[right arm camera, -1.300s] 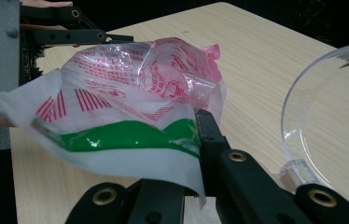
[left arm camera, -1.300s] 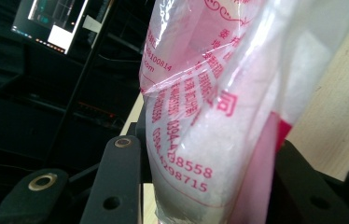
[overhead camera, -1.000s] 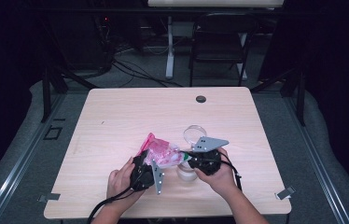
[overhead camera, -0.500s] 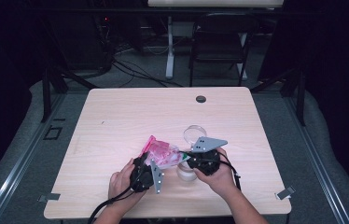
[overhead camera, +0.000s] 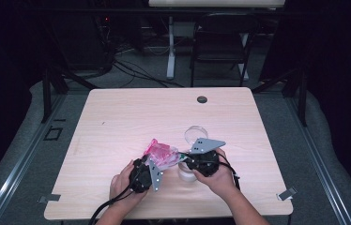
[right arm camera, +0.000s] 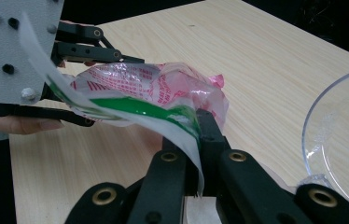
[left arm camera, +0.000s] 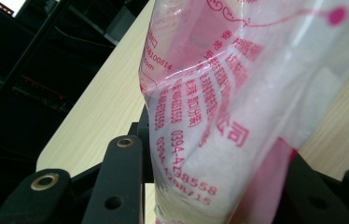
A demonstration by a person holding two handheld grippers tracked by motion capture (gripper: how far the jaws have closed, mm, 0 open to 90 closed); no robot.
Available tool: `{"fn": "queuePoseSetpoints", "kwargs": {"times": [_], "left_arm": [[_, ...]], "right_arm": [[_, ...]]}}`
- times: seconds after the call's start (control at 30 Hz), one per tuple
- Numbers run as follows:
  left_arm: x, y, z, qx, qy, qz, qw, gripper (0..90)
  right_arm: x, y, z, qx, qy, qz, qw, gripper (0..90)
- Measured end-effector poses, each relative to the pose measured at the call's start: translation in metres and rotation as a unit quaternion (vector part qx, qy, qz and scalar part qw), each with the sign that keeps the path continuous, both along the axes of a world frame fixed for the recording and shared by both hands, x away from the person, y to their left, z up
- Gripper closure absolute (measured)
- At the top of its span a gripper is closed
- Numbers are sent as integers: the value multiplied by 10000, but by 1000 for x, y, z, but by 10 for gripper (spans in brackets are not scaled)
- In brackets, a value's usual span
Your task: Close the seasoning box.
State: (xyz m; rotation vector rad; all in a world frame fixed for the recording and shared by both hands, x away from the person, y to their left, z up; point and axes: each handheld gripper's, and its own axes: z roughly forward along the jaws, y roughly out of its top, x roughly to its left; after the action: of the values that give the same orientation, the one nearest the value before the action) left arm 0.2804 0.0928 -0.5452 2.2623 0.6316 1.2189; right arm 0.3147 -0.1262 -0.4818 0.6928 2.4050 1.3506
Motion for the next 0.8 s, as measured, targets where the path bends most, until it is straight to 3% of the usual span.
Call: {"fn": "queuePoseSetpoints", "kwargs": {"times": [0.47,0.77,0.8], "left_arm": [[5,6,-4,-376,416,-9,9984,676],[13,13,-10,-718,828,67,9940,701],[14,14,-11,-832,919,45,9923,705]], "right_arm": [[1,4,1,57,38,31,10000,897],[3,4,0,190,124,52,9997,877],[3,4,1,207,133,53,9997,869]]}}
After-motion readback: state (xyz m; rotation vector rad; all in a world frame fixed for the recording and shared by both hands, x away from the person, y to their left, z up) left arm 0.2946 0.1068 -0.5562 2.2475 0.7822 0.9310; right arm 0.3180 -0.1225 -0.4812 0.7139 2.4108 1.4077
